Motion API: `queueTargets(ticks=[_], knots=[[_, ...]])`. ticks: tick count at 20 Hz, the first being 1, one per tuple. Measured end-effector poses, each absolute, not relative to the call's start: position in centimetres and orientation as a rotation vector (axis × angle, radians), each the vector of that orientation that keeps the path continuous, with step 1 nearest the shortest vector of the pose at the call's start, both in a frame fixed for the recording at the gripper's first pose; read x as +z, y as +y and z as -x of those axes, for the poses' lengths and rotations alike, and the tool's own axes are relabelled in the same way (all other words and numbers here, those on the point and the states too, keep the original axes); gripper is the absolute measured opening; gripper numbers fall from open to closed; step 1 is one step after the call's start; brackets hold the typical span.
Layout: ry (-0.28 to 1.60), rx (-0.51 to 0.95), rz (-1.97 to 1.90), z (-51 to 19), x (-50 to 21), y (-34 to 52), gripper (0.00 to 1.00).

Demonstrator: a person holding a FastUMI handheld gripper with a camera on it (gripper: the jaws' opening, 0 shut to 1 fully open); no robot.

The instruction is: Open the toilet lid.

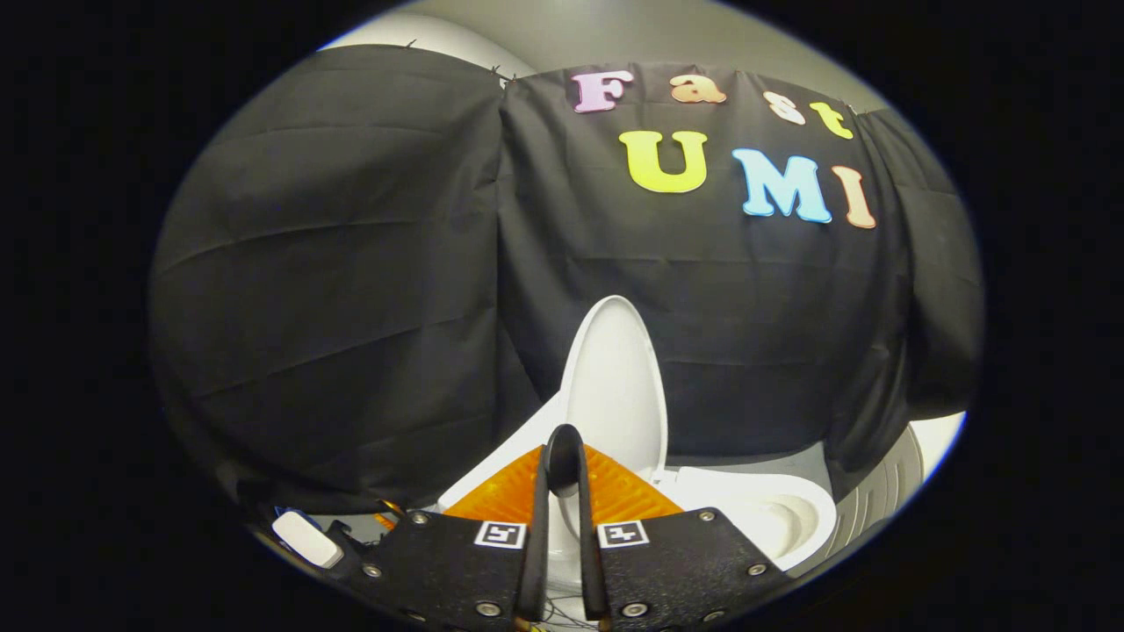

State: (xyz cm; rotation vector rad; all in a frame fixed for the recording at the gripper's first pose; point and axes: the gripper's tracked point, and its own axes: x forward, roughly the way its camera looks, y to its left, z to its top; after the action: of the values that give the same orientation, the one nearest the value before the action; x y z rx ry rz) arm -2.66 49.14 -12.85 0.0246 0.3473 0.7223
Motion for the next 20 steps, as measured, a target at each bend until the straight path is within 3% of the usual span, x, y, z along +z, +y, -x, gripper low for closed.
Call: queueTargets(ticks=[2,6,8,15,20], knots=[[0.336,0.737,-0.148,2.8,-11.3,48.0,0.25],[0.226,0.721,-0.297,2.1,-5.6,44.6,0.87],[0.176,0.692,-0.249,1.0,-4.1,42.1,0.95],[0.053,0.565,-0.125,-2.8,0.5,31.2,0.95],[-0.010,0.394,0.025,-4.2,1.7,22.0,0.96]])
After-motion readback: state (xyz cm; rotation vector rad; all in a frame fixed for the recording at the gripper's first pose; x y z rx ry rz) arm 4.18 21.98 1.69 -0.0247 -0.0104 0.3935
